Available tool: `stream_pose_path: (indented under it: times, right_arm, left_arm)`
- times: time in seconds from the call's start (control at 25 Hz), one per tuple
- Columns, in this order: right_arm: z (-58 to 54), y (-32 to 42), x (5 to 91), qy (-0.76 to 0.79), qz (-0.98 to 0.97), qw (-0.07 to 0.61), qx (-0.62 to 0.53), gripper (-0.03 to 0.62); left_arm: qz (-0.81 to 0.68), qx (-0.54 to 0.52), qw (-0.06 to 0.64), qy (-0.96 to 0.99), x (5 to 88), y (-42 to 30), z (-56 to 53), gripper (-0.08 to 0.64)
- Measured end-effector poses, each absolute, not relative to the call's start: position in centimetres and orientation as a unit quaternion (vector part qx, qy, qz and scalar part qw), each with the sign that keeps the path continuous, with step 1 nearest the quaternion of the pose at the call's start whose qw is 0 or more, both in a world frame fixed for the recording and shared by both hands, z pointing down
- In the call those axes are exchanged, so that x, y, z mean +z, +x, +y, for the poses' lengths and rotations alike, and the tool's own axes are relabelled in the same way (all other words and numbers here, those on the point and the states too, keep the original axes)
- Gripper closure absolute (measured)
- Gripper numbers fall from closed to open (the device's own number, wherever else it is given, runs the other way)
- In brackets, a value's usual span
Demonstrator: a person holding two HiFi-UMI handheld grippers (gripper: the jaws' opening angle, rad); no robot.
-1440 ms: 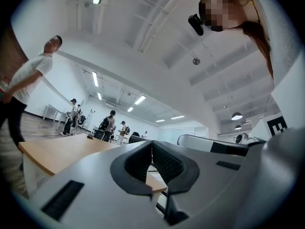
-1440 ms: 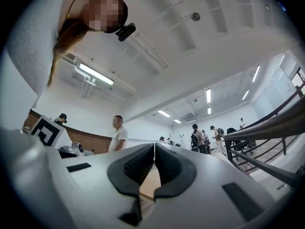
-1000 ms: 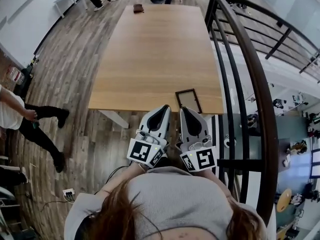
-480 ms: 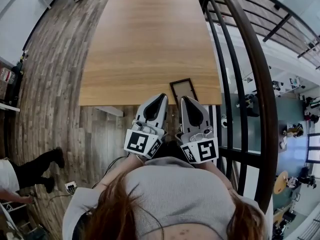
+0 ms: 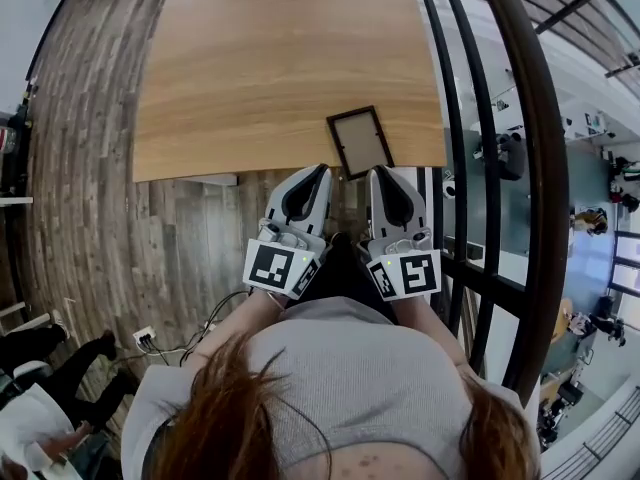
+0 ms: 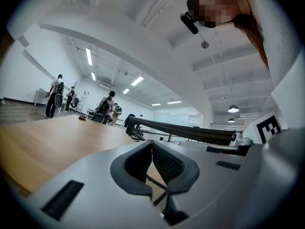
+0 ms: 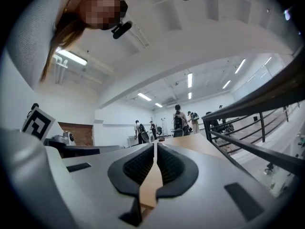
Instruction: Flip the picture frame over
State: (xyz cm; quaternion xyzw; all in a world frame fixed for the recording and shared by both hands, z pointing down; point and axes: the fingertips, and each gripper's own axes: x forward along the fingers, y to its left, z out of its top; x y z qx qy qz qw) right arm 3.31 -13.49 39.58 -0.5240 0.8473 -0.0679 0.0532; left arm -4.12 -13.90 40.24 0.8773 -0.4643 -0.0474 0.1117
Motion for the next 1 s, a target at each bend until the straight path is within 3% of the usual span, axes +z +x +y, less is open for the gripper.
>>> stream_pose_path:
  times: [0.16,0.28,0.44,0.56,0.72,1.0]
  right_arm:
    - [-13.5,4.4,43.9,-0.527,0.84,0.035,-0.124,0.575]
    - [-13.8,5.7,48.0,-0.542,0.804,0.052,-0.239,0.574]
    - [-13.7,6.3,52.1,-0.524,0.747,0.124,-0.391,0.572]
    - [-13.6,6.4,53.8,-0.505,0.728,0.159,-0.435,0.568]
    - [-14.8,6.4,55.6,-0.48,0.674,0.235,-0.51,0.454]
    - [-16.9,6.5,56.9,-0.454,0.614,0.317,-0.563,0.449]
  left_arm:
    - [-0.463,-0.029,0.111,0.879,42.1,-3.6,-13.4,0.554]
    - [-0.463,-0.022,0.117,0.878,43.0,-3.4,-13.2,0.554]
    - [-0.464,-0.02,0.118,0.878,43.1,-3.2,-12.8,0.554]
    - [-0.461,-0.02,0.12,0.879,43.3,-3.0,-12.5,0.554]
    - [-0.462,-0.016,0.121,0.879,43.4,-3.1,-12.4,0.554]
    - [-0.462,-0.01,0.119,0.879,43.2,-3.2,-12.4,0.554]
